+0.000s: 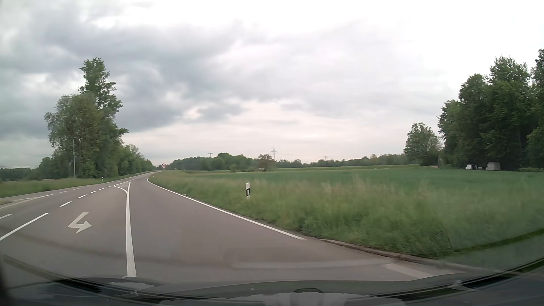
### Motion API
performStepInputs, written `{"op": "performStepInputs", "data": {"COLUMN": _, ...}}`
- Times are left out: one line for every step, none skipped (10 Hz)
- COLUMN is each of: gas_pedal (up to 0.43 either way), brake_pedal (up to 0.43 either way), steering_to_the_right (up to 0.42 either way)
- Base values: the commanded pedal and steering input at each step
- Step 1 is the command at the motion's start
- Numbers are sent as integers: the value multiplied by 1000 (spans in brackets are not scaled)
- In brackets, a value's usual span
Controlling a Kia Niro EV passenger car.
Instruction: Follow the waypoints while adhering to traffic rules and regulations
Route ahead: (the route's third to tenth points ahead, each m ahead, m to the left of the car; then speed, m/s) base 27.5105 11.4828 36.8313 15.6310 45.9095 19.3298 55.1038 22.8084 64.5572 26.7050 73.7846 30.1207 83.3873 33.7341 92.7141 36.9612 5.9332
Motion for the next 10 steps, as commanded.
{"op": "performStepInputs", "data": {"gas_pedal": 189, "brake_pedal": 0, "steering_to_the_right": -281}}
{"op": "performStepInputs", "data": {"gas_pedal": 189, "brake_pedal": 0, "steering_to_the_right": -273}}
{"op": "performStepInputs", "data": {"gas_pedal": 197, "brake_pedal": 0, "steering_to_the_right": -263}}
{"op": "performStepInputs", "data": {"gas_pedal": 197, "brake_pedal": 0, "steering_to_the_right": -245}}
{"op": "performStepInputs", "data": {"gas_pedal": 197, "brake_pedal": 0, "steering_to_the_right": -227}}
{"op": "performStepInputs", "data": {"gas_pedal": 197, "brake_pedal": 0, "steering_to_the_right": -210}}
{"op": "performStepInputs", "data": {"gas_pedal": 209, "brake_pedal": 0, "steering_to_the_right": -190}}
{"op": "performStepInputs", "data": {"gas_pedal": 220, "brake_pedal": 0, "steering_to_the_right": -173}}
{"op": "performStepInputs", "data": {"gas_pedal": 220, "brake_pedal": 0, "steering_to_the_right": -158}}
{"op": "performStepInputs", "data": {"gas_pedal": 220, "brake_pedal": 0, "steering_to_the_right": -138}}
